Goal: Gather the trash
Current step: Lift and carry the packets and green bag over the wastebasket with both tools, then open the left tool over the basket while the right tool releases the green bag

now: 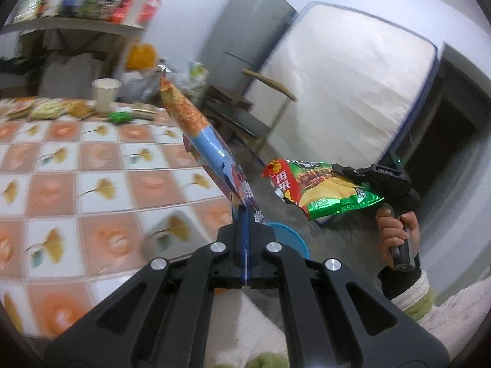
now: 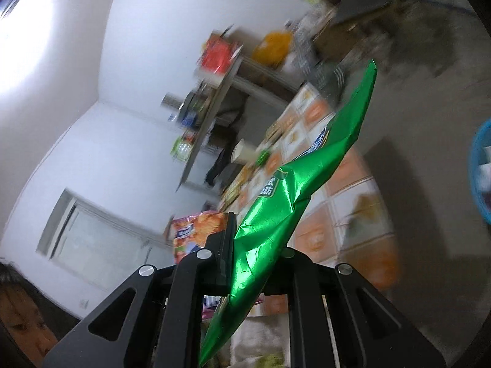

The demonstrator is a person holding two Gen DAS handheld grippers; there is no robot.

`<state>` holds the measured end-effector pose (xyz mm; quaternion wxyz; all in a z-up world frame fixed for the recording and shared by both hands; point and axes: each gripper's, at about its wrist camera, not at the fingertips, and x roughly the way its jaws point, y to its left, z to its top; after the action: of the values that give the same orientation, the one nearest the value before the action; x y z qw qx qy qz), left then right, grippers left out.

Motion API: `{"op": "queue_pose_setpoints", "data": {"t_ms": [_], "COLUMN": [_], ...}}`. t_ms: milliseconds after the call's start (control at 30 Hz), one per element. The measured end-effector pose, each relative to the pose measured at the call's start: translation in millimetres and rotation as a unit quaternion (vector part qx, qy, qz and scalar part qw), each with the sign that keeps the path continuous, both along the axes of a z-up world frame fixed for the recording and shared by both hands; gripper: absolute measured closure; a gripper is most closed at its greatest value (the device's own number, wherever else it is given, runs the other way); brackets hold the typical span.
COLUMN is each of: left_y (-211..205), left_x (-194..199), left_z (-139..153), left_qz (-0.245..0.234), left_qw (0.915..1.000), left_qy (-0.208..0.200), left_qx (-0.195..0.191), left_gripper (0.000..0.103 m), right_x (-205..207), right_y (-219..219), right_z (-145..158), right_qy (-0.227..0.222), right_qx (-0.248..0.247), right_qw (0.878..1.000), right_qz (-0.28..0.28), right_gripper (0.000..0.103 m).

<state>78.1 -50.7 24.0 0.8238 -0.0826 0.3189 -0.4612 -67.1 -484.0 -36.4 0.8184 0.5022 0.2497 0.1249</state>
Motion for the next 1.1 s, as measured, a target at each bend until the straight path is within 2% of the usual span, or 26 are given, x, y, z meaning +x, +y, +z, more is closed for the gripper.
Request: {"op": "queue_pose_setpoints", "data": {"t_ms": [167,300,400,600,767,967,1100], "left_y": [-80,-141,-183,-246,-294,-362,-406], "left_x": [-5,-10,-16,-27,-18,-5,9], "left_z": [-3,-10,-18,-35,-49,-70,-94], "left_qz": [-0.082,-0.141,-0.177,-0.216,-0.219,-0.228,-0.238], "left_qw": [0.9958,0.9884,0.9816,0.9711,0.9696,0.9661,0.9608], "left_qy": [-0.004,0.011,0.013,0.015,0.027,0.046,0.102], "left_qx": [0.042,0.055,0.071,0.1,0.107,0.112,0.099], "left_gripper": [0.103,0.103,0.103,0.103,0.103,0.103,0.103], "right_x": [-65,-106,-130,-124,-103,-80,-74], "right_y": [-53,-86,-110,-141,-171,-194,-208], "right_z": [-13,-35,-62,-120,-170,-199,-210], "right_qy": [0.032,0.056,0.07,0.093,0.118,0.132,0.118], "right_qx": [-0.023,-0.01,0.019,0.065,0.087,0.096,0.108], "right_qw": [0.994,0.984,0.975,0.964,0.956,0.949,0.949], "right_qz": [-0.103,-0.169,-0.208,-0.24,-0.254,-0.269,-0.272], "right_gripper": [0.091,0.091,0.091,0.091,0.091,0.091,0.088]}}
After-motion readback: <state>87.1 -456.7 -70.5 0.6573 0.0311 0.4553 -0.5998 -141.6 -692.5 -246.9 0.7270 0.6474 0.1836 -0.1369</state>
